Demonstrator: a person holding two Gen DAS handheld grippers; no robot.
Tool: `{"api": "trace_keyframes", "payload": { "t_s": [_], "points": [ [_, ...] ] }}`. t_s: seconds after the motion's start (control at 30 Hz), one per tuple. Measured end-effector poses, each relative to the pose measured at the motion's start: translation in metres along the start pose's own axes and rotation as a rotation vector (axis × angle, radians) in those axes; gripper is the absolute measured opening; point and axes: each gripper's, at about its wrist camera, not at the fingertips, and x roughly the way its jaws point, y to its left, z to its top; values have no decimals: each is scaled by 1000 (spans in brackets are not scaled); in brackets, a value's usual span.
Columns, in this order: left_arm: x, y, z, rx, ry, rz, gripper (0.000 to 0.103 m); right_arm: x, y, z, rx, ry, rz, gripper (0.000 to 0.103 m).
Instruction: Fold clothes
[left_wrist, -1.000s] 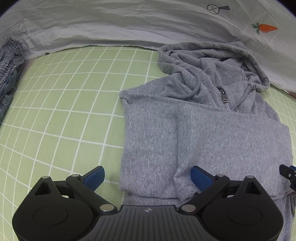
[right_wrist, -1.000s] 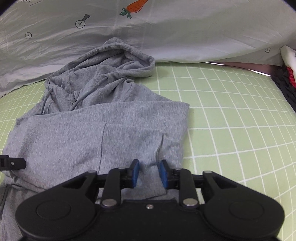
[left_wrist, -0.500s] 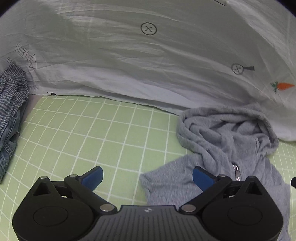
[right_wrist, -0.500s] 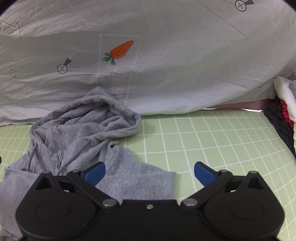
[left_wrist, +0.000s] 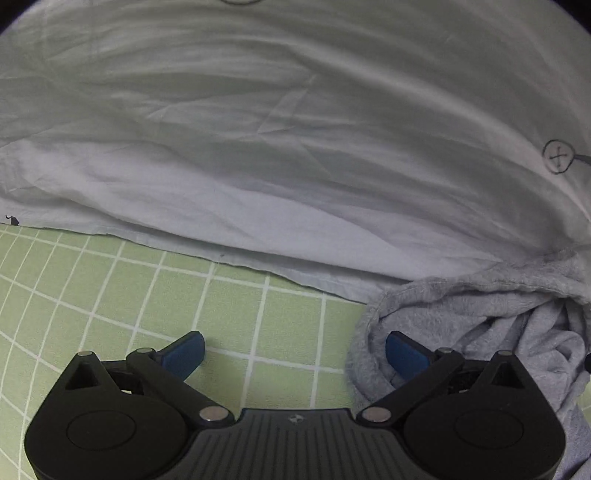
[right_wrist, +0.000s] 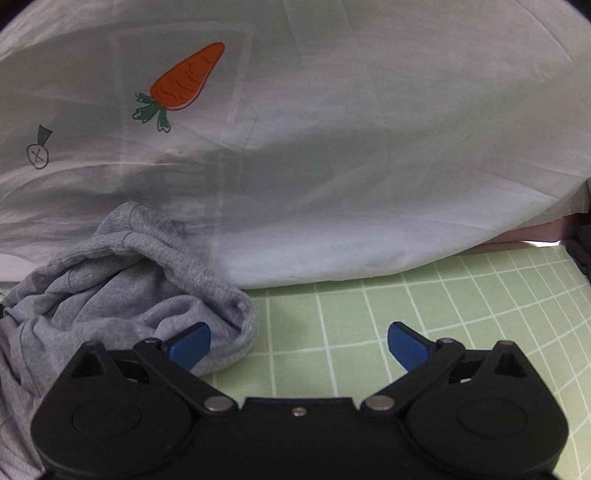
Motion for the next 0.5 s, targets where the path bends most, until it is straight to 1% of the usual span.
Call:
{"api": "trace_keyframes", "payload": {
  "t_s": [0.07, 0.17, 0.23, 0.33, 0.5],
  "points": [
    [2, -8, 1, 65, -16, 65, 103, 10, 1, -1, -29, 21, -9, 103],
    [-6, -9, 3, 76, -57, 106, 103, 15, -3, -3, -53, 33, -59, 103],
    [-16, -8, 3, 73, -86, 124, 103, 7, -12, -2, -17, 8, -82, 103],
    [-43, -8, 1, 75, -139, 126, 103, -10, -25, 0, 40, -40, -99, 103],
    [-107, -7, -12, 78, -267, 132, 103, -66, -29, -5, 12, -158, -113, 103]
  ]
}}
